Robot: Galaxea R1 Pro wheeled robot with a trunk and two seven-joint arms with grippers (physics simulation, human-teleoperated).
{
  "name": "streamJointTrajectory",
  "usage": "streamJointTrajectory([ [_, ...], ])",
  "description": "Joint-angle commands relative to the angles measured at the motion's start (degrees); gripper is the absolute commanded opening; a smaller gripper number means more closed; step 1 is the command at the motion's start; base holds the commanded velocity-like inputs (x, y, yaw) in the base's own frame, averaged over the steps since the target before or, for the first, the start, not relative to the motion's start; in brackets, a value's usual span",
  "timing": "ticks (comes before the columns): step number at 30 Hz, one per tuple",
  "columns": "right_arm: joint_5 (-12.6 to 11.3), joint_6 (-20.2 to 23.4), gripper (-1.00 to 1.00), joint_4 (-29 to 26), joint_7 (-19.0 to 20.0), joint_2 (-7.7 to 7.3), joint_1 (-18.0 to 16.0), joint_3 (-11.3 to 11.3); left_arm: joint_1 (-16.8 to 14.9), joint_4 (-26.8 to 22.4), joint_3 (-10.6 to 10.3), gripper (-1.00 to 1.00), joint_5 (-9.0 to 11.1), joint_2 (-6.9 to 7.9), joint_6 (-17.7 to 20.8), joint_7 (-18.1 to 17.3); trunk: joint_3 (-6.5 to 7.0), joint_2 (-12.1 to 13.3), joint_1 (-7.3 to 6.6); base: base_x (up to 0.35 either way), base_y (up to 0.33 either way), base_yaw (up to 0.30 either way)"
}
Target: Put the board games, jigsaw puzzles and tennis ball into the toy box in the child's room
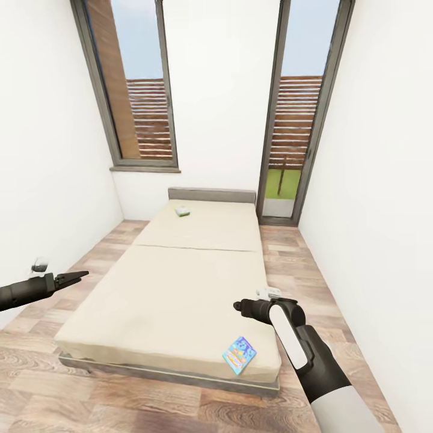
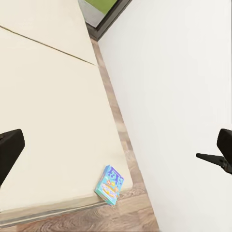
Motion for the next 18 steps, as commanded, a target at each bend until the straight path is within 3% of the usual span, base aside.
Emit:
streamJointTrajectory([
  [1,-0.59,0.12,1.0,-0.05,-0.6,0.01,-0.06,0.06,-0.03,0.02,0.05,1.0,-0.01,0.01,0.6,-0.21,0.0,-0.06,0.01,0.0,0.218,-0.161],
  [18,-0.59,0.12,1.0,-0.05,-0.59,0.03,-0.06,0.12,-0.04,0.04,0.05,1.0,-0.01,0.07,0.6,-0.21,1.29,-0.06,0.01,0.0,0.197,-0.174],
])
